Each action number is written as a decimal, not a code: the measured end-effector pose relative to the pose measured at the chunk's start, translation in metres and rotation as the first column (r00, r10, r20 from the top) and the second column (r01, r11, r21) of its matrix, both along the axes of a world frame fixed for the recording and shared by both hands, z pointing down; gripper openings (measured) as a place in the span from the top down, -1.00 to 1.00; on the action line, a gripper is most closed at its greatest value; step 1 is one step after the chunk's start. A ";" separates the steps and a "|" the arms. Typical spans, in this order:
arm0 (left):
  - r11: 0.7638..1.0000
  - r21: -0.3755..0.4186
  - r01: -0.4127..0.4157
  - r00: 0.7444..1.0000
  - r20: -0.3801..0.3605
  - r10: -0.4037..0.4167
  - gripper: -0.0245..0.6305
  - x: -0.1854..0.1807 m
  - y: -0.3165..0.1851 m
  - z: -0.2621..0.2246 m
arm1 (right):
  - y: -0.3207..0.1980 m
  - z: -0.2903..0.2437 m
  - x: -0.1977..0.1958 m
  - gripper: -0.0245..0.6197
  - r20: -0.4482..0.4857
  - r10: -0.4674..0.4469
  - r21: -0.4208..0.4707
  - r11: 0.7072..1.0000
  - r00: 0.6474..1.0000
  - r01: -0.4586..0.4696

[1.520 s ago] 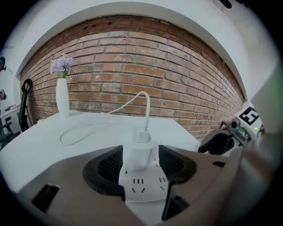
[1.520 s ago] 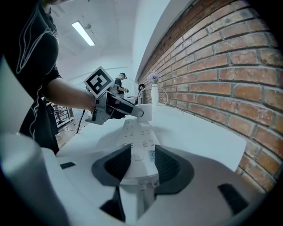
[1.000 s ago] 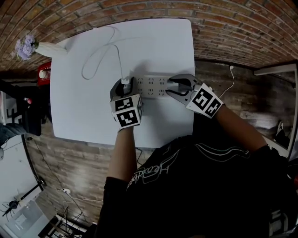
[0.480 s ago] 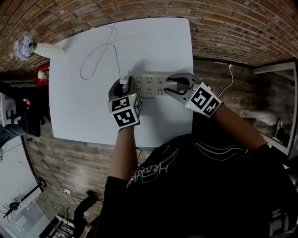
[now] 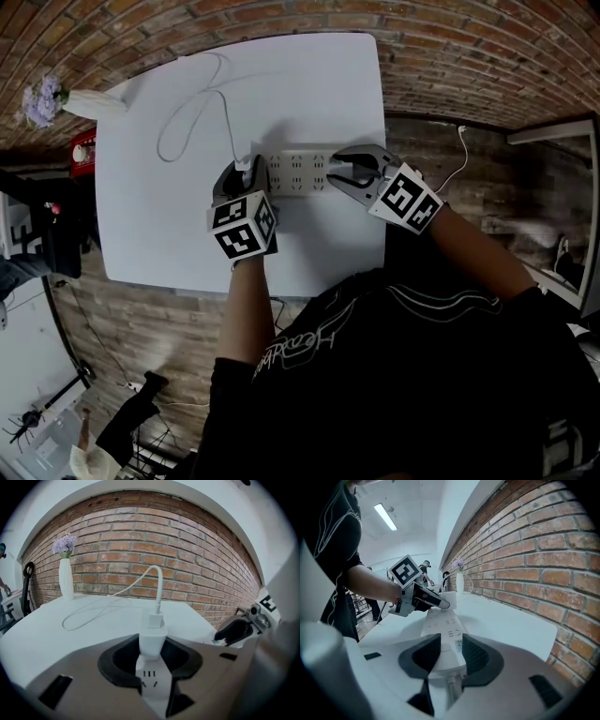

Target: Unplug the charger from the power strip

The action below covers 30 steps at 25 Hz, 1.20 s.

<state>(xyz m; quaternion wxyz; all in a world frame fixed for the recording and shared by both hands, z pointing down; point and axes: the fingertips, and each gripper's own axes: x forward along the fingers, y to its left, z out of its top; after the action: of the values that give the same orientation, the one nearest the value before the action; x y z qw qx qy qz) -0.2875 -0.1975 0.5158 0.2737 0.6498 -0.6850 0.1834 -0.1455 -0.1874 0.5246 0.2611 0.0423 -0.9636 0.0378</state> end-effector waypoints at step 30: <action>1.000 0.008 0.020 0.999 0.041 -0.020 0.52 0.000 0.003 -0.002 | -0.002 -0.001 0.000 0.55 0.042 0.037 0.011 0.999 0.998 -0.037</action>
<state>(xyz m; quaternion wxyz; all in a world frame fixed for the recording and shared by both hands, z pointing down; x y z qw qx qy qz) -0.2873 -0.1946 0.5137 0.2590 0.6401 -0.6975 0.1913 -0.1459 -0.1898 0.5233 0.2397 0.0607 -0.9682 0.0377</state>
